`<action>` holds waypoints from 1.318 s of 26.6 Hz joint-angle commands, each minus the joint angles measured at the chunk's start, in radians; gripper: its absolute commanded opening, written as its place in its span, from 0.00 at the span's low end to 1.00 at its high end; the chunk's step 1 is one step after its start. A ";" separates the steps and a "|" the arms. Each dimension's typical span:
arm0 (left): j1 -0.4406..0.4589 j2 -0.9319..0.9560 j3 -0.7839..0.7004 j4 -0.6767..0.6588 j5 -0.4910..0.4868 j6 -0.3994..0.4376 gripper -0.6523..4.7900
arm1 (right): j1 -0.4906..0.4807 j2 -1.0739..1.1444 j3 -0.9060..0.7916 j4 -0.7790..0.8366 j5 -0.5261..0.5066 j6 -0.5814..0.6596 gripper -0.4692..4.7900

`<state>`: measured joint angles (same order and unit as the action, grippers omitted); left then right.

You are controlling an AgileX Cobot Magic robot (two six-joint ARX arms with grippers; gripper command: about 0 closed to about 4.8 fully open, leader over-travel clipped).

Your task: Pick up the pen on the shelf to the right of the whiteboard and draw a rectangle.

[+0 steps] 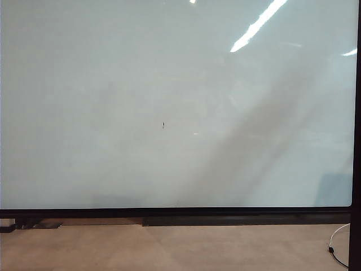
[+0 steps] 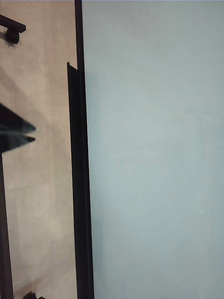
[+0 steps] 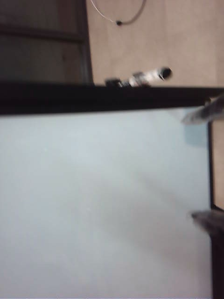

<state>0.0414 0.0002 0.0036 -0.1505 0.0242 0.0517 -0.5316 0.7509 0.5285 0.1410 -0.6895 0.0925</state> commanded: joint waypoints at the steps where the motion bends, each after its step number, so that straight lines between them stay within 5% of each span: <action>1: 0.000 0.000 0.003 0.009 0.002 0.000 0.11 | -0.028 0.052 0.005 0.135 -0.013 0.003 0.66; 8: 0.000 0.000 0.003 0.009 0.002 0.000 0.11 | -0.040 0.202 -0.043 0.438 -0.013 0.023 0.69; 18: 0.000 0.000 0.004 0.009 0.002 0.000 0.11 | -0.035 0.795 -0.142 1.260 0.010 0.277 0.69; 27: 0.000 0.000 0.004 0.009 0.004 0.000 0.11 | 0.002 1.070 -0.005 1.252 -0.026 0.166 0.69; 35: 0.000 0.000 0.004 0.009 0.006 0.000 0.11 | 0.005 1.069 0.088 1.035 -0.008 -0.011 0.69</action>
<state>0.0414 0.0002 0.0036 -0.1509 0.0254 0.0517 -0.5274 1.8248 0.6060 1.1828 -0.6987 0.1081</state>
